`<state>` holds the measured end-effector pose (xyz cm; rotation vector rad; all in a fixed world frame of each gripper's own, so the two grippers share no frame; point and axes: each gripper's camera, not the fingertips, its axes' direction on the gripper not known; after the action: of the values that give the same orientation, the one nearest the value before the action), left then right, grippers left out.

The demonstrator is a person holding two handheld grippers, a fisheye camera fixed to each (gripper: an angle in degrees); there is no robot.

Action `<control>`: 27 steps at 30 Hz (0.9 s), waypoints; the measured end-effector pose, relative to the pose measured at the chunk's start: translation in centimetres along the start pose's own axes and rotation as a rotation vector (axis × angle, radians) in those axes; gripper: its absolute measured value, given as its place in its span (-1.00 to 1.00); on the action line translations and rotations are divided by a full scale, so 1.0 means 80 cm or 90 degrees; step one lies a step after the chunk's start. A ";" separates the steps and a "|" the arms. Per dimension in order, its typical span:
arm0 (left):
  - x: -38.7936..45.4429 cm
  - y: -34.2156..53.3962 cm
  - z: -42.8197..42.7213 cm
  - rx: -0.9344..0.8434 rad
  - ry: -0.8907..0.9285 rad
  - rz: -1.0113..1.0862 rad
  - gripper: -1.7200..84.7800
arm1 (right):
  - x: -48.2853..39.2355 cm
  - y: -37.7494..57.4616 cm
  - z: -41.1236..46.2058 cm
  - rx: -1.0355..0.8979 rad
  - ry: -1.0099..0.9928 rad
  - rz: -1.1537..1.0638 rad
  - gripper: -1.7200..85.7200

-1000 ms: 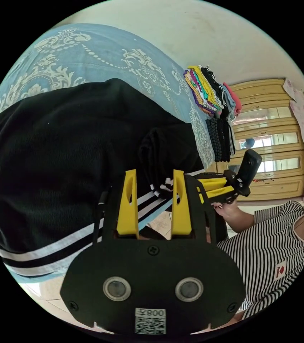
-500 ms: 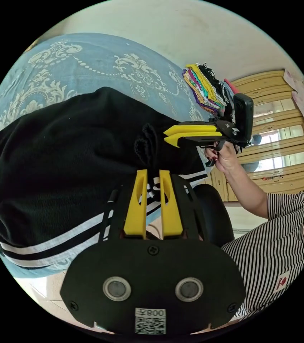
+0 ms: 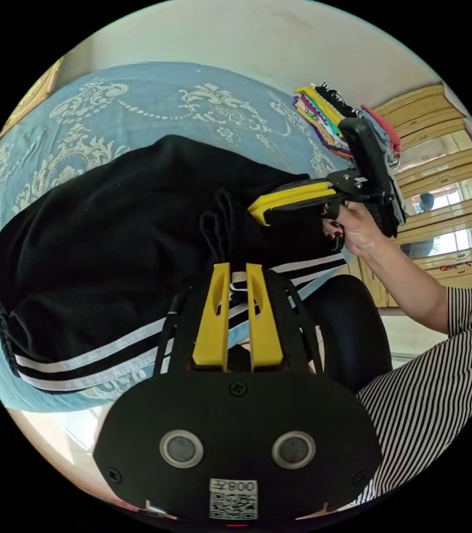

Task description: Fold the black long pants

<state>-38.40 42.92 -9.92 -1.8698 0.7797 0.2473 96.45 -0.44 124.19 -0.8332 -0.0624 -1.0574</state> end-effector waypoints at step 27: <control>0.143 0.042 0.035 0.053 -0.155 0.078 -0.95 | 0.055 0.038 -0.044 0.067 -0.042 0.069 -0.96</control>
<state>-31.26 39.98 -19.38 -1.6782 0.7254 0.5037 99.97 -5.28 121.85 -0.7676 -0.1266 -0.9173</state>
